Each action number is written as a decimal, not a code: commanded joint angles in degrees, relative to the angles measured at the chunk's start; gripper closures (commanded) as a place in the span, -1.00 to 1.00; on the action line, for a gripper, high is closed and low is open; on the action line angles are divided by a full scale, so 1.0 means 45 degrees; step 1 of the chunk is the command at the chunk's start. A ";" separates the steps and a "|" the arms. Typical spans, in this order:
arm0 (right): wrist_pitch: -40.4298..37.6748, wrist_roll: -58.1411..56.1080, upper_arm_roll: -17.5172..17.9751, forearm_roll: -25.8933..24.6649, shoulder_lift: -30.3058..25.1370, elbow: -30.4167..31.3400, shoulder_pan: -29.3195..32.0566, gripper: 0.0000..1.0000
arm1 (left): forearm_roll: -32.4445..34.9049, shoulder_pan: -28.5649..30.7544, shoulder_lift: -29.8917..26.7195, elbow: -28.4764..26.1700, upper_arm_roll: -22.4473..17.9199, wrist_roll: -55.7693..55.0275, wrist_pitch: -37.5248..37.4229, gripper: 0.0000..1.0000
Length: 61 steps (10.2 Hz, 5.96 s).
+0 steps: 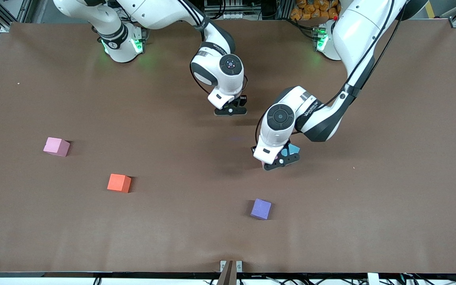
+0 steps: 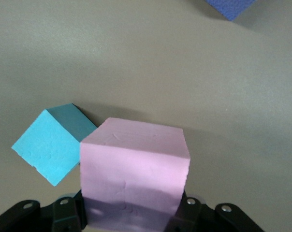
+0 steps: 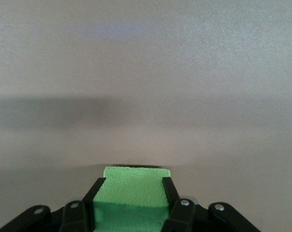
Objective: Arrange blocks into number 1
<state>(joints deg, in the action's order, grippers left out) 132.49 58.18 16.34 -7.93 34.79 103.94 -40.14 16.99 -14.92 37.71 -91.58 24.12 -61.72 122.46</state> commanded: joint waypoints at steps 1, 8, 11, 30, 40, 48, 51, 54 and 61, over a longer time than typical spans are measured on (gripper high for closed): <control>0.0148 0.0333 -0.0037 -0.0289 -0.0115 0.0164 -0.0025 1.00 | -0.0280 -0.0025 -0.0022 0.0000 0.0012 0.0375 -0.0006 1.00; -0.0007 0.1076 -0.0096 -0.0660 -0.0113 0.0106 0.0072 -1.00 | -0.0261 -0.0493 0.0173 -0.0039 0.0012 0.0922 -0.0006 1.00; -0.1545 -0.0401 -0.0057 -0.0621 -0.1710 0.0047 0.0715 -1.00 | -0.0183 -0.0903 0.0232 -0.0039 0.0012 0.1388 -0.0006 1.00; -0.3841 -1.0604 -0.0096 0.0141 -0.1680 -0.1242 1.1185 -1.00 | -0.0398 -0.4712 0.1893 0.0509 -0.0066 -0.0309 0.0034 1.00; -0.2685 -1.0331 -0.0076 0.0297 0.0644 -0.3114 1.0954 -1.00 | -0.0144 -0.2511 -0.1012 0.0547 -0.0125 -0.0291 -0.1017 -1.00; -0.1845 -0.9569 -0.0115 -0.0733 0.1760 -0.4074 1.0288 -1.00 | 0.0418 0.1923 -0.1759 0.1739 -0.0125 0.3654 -0.2329 -1.00; -0.1709 -0.9686 -0.0115 -0.0934 0.1838 -0.4016 1.0424 -1.00 | 0.0345 0.3173 -0.2343 0.1642 -0.0008 0.5761 -0.3461 -1.00; -0.1356 -0.9686 -0.0271 -0.0914 0.2228 -0.3937 1.0483 -1.00 | -0.0493 0.4344 -0.3183 0.1544 0.0031 0.7553 -0.5097 -1.00; -0.1453 -0.8811 -0.0116 -0.0817 0.2152 -0.4074 0.9529 1.00 | -0.3210 0.2343 -0.7283 0.1328 -0.4262 1.2522 -0.7154 -1.00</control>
<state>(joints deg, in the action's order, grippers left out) 127.19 15.57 15.22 -11.09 44.85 86.64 4.47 4.25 -1.12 9.69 -83.39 8.32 -7.65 90.91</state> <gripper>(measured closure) 0.388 0.000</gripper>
